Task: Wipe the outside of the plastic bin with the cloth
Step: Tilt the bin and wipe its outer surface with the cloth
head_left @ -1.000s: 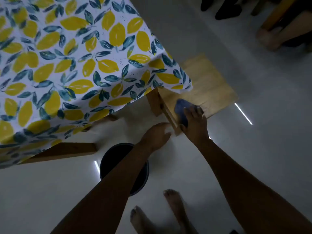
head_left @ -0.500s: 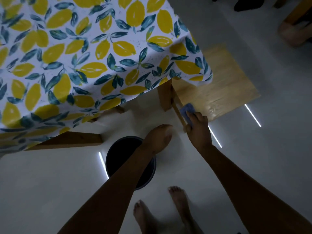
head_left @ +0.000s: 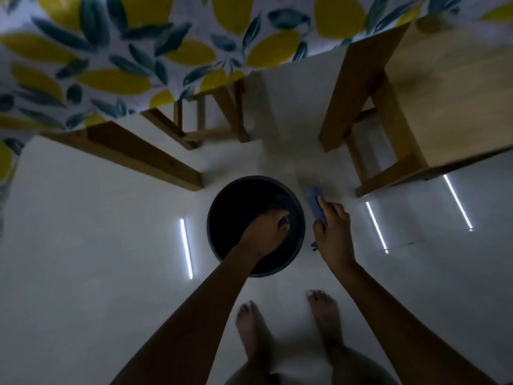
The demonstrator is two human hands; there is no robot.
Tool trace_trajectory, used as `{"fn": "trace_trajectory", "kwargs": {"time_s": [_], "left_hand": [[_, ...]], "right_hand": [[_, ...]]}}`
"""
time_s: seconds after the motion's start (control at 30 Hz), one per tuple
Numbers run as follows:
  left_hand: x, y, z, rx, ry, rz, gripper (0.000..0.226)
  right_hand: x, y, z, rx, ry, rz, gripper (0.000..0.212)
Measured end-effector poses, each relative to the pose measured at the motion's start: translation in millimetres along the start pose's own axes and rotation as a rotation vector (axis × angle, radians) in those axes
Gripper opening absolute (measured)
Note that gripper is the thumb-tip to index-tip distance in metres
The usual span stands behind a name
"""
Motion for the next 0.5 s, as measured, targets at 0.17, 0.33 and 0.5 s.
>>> {"fn": "trace_trajectory", "kwargs": {"time_s": [0.17, 0.33, 0.5], "left_hand": [[-49.9, 43.5, -13.4, 0.008, -0.014, -0.037, 0.041], [-72.4, 69.5, -19.8, 0.041, -0.007, -0.035, 0.040], [-67.8, 76.6, -32.1, 0.103, 0.038, -0.035, 0.039]], "right_hand": [[20.3, 37.7, -28.8, -0.007, -0.018, 0.013, 0.055], [22.9, 48.1, -29.4, 0.002, 0.016, 0.053, 0.054], [3.4, 37.6, -32.4, 0.032, -0.056, 0.002, 0.053]]}}
Point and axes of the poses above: each hand's wrist, its own z-axis towards the middle knuckle, its own y-axis out of the palm, x = y × z, the point moved 5 cm from there along z, towards the middle knuckle, and after that the axes turned 7 degrees about -z, right-handed, at the moved point
